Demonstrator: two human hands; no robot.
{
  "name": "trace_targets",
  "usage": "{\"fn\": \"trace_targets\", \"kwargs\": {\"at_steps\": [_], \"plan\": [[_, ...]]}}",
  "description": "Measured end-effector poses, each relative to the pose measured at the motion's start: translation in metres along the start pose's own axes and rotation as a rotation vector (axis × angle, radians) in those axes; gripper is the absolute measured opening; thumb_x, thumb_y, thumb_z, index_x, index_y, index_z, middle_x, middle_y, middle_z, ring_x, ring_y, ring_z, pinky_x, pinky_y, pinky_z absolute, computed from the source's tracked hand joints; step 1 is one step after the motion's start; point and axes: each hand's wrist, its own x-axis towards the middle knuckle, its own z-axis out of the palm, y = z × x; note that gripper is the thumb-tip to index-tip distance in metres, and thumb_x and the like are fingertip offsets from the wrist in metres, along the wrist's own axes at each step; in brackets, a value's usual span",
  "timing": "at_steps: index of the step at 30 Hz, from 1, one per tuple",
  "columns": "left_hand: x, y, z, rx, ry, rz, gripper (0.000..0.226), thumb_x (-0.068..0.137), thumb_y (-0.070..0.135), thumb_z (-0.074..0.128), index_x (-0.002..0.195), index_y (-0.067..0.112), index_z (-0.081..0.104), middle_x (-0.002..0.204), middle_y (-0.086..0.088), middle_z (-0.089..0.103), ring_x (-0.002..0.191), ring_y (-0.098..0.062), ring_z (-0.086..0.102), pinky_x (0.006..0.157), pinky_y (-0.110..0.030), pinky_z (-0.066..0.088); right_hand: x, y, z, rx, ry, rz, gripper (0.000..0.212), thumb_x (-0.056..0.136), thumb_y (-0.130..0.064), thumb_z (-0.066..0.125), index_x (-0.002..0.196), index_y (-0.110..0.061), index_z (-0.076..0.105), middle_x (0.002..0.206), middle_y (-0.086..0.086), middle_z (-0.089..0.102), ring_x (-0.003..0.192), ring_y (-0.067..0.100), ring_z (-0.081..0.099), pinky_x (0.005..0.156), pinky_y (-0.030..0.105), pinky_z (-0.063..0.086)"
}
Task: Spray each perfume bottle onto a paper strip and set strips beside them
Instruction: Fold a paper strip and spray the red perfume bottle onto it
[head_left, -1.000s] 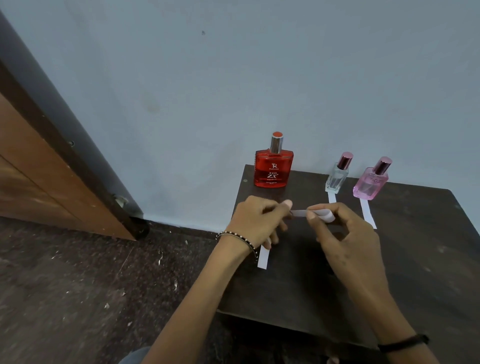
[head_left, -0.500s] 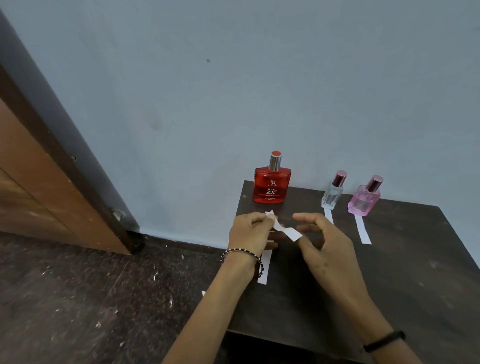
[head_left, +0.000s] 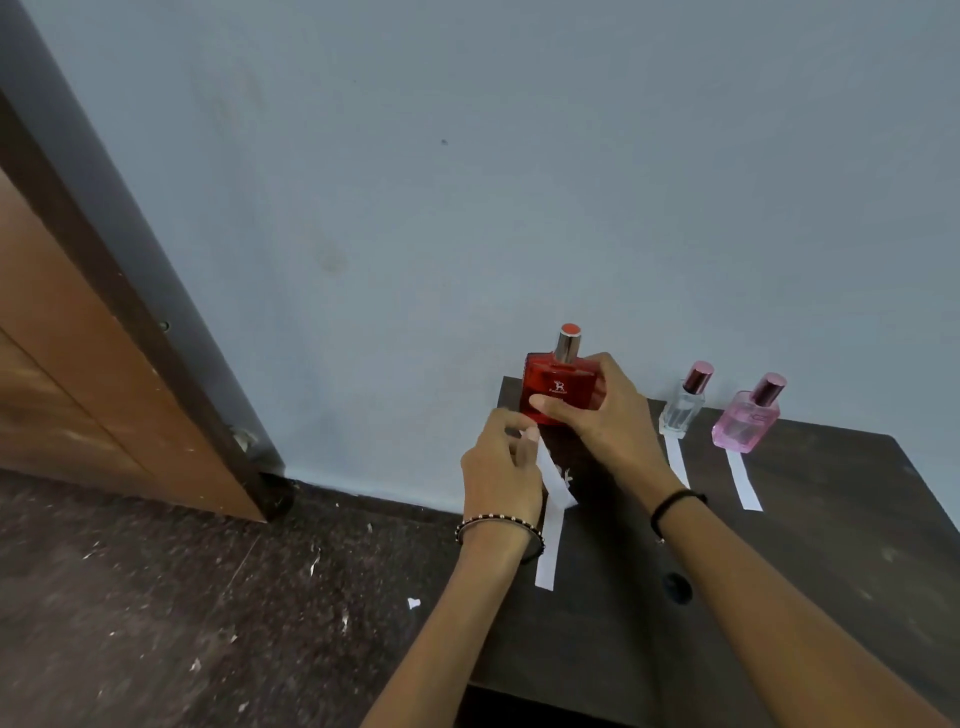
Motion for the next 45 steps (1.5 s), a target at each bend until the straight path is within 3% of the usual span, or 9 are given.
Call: {"fn": "trace_targets", "kwargs": {"at_steps": [9,11,14,16,21,25,28,38,45], "plan": [[0.001,0.001,0.002,0.031,0.032,0.022,0.018,0.097,0.017,0.058,0.110,0.014,0.071,0.101,-0.003,0.075,0.079,-0.003,0.063,0.071,-0.001,0.045,-0.058,-0.030,-0.047,-0.006,0.108,-0.029,0.055,0.072,-0.057,0.074,0.114,-0.047,0.040,0.101,-0.032,0.054,0.090,-0.012,0.055,0.062,0.005,0.043],[-0.002,0.004,0.007,-0.025,-0.004,0.066,0.018,0.097,0.014,0.058,0.110,0.014,0.070,0.098,-0.002,0.076,0.077,0.001,0.066,0.068,0.003,0.047,-0.082,-0.032,-0.063,0.154,0.124,0.055,0.058,0.066,-0.057,0.075,0.114,-0.051,0.043,0.103,-0.028,0.057,0.092,-0.007,0.058,0.063,0.009,0.048],[-0.008,0.010,0.017,-0.080,-0.082,0.142,0.018,0.097,0.015,0.059,0.111,0.017,0.070,0.095,0.005,0.074,0.086,-0.004,0.071,0.083,-0.015,0.057,-0.112,-0.021,-0.077,0.400,0.105,0.204,0.081,0.056,-0.050,0.081,0.131,-0.039,0.050,0.117,-0.011,0.066,0.106,0.011,0.063,0.089,0.041,0.054],[-0.012,0.016,0.027,-0.101,-0.135,0.186,0.019,0.095,0.015,0.060,0.110,0.020,0.072,0.093,0.014,0.072,0.087,0.003,0.070,0.080,-0.012,0.056,-0.123,-0.014,-0.084,0.499,0.047,0.291,0.090,0.055,-0.043,0.083,0.138,-0.032,0.047,0.124,0.002,0.067,0.110,0.026,0.066,0.096,0.053,0.051],[-0.025,0.031,0.047,-0.178,-0.257,0.165,0.018,0.097,0.029,0.058,0.098,0.026,0.076,0.086,0.007,0.077,0.084,-0.004,0.072,0.077,-0.020,0.058,-0.131,-0.006,-0.099,0.628,-0.163,0.344,0.062,0.076,-0.028,0.082,0.130,-0.029,0.052,0.108,0.011,0.076,0.094,0.035,0.074,0.074,0.039,0.061],[-0.033,0.043,0.057,-0.317,-0.350,0.103,0.037,0.093,0.051,0.052,0.083,0.026,0.078,0.078,0.007,0.078,0.075,-0.002,0.073,0.065,-0.008,0.053,-0.136,0.003,-0.109,0.622,-0.222,0.367,0.059,0.075,-0.031,0.079,0.128,-0.028,0.054,0.107,0.013,0.075,0.094,0.035,0.074,0.075,0.036,0.061],[-0.036,0.048,0.062,-0.397,-0.411,0.128,0.051,0.088,0.053,0.058,0.074,0.007,0.076,0.073,-0.013,0.074,0.068,-0.012,0.069,0.066,-0.013,0.052,-0.137,0.008,-0.116,0.611,-0.246,0.367,0.055,0.075,-0.031,0.079,0.125,-0.029,0.056,0.105,0.014,0.076,0.092,0.035,0.074,0.073,0.034,0.060],[-0.038,0.050,0.071,-0.417,-0.472,0.103,0.025,0.086,0.034,0.072,0.066,0.021,0.075,0.059,0.007,0.070,0.057,-0.003,0.065,0.057,-0.012,0.050,-0.135,0.012,-0.130,0.482,-0.283,0.373,0.057,0.076,-0.032,0.082,0.127,-0.025,0.056,0.103,0.013,0.076,0.089,0.034,0.075,0.075,0.037,0.061],[-0.039,0.046,0.081,-0.424,-0.393,0.080,0.019,0.085,0.030,0.074,0.074,0.015,0.080,0.064,0.001,0.074,0.063,-0.004,0.069,0.059,-0.011,0.052,-0.131,0.013,-0.130,0.081,-0.151,0.363,0.079,0.070,-0.049,0.078,0.139,-0.029,0.045,0.123,0.000,0.065,0.108,0.024,0.066,0.097,0.050,0.053]]}}
